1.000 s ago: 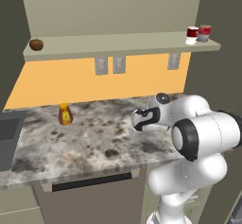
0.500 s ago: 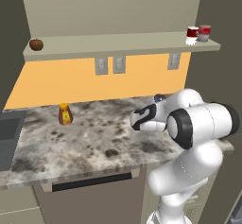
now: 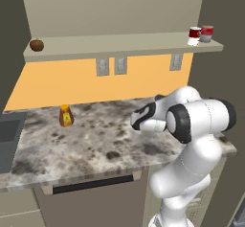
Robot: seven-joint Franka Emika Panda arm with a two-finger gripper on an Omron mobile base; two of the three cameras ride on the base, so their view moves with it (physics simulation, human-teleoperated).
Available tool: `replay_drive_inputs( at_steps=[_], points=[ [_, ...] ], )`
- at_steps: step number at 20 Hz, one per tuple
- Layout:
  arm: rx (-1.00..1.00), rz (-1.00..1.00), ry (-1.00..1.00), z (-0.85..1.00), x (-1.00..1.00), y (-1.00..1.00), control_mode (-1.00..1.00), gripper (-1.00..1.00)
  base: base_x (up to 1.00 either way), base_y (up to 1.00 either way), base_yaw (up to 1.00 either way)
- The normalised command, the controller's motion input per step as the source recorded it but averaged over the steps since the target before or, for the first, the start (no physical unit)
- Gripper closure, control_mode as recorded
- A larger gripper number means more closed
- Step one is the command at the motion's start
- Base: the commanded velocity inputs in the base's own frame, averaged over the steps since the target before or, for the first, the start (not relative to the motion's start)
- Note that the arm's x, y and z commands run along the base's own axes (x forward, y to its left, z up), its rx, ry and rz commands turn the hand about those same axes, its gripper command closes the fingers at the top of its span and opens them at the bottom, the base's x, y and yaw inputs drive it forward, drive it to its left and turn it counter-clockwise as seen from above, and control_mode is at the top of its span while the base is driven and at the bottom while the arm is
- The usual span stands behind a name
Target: Pick the cans from the counter and place them in their designated side in the cabinet.
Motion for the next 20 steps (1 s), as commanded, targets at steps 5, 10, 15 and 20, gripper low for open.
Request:
replay_drive_inputs(
  at_steps=[5,10,15,20],
  points=[
    [0.00,0.00,0.00,-0.11,0.05,0.00,-1.00,1.00,0.00,0.00,0.00],
    [0.00,0.00,0.00,-0.04,0.00,0.00,-1.00,1.00,0.00,0.00,0.00],
    [0.00,0.00,-0.02,0.00,-0.04,0.01,-1.00,1.00,0.00,0.00,0.00],
    [0.00,0.00,-0.07,0.07,-0.18,0.00,-1.00,1.00,0.00,0.00,0.00]
  ],
)
